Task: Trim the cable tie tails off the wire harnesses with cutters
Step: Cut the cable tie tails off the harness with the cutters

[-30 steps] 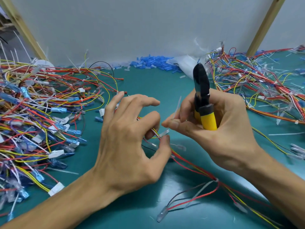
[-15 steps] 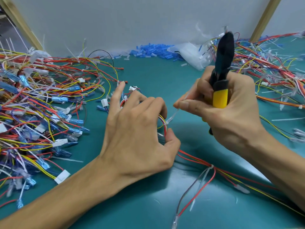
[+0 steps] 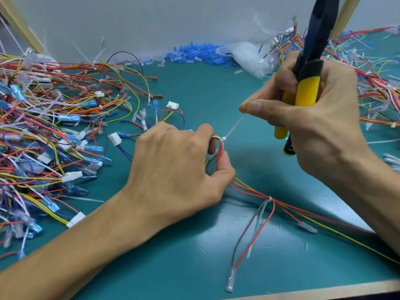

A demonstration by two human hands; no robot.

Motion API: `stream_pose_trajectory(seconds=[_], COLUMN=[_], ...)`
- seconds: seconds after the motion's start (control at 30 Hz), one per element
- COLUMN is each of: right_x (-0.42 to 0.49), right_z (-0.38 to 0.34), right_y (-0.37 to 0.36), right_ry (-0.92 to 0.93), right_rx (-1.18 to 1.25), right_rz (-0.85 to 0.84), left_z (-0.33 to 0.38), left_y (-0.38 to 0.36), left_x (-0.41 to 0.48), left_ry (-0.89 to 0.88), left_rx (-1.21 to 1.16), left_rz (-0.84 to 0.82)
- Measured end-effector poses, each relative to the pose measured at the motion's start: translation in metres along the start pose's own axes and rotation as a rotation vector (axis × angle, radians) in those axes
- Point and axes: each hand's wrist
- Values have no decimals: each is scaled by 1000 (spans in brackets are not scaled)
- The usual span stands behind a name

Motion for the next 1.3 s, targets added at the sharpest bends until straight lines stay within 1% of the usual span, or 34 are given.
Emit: stream_pose_trajectory(seconds=[0.1,0.3,0.43,0.53,0.6,0.67,0.7,0.8,0.93,1.0,1.07,1.13,1.2,1.23,1.3], right_x=[1,2,4,5,7,10,12,13,14,14,14,16,18,19,19], right_z=[2,2,4,5,7,8,9,12,12,12,14,16,16,15,13], right_y=[1,1,4,5,8,12,13,13,13,14,16,15,16,17,17], right_ry=[7,23,19,-13,-57,-116,-135,-184,-361,-404,-421,-422,-428,-438,-440], right_rx=[-5,-29,-15,-16,-38,-111,-179,-360,-413,-435,-362,-160,48,110,94], right_rz=[8,14,29,36,5,-60,-84,-128,-195,-238,-226,-169,-113,-101,-122], left_z=[-1,-5,-8,-12,-15,-18,-19,-23,-38,-47,-52,-53,-51,-50,-49], left_y=[1,3,1,-1,-4,-9,-10,-9,-2,3,4,4,4,4,4], left_x=[-1,-1,0,2,4,3,3,4,13,15,18,19,18,18,16], left_ry=[-35,-5,-45,-128,-233,-326,-337,-314,-204,-138,-87,-59,-63,-51,2], left_rx=[15,-101,-41,44,56,56,53,13,-45,-96,-134,-157,-202,-223,-231], left_rz=[-8,7,14,17,16,61,84,138,254,302,292,262,271,278,303])
Point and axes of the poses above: each hand's wrist, its own x-axis towards the middle knuckle, its own y-axis out of the back of the hand, z = x × y, and after that the axes turned 8 degrees about z, right-handed
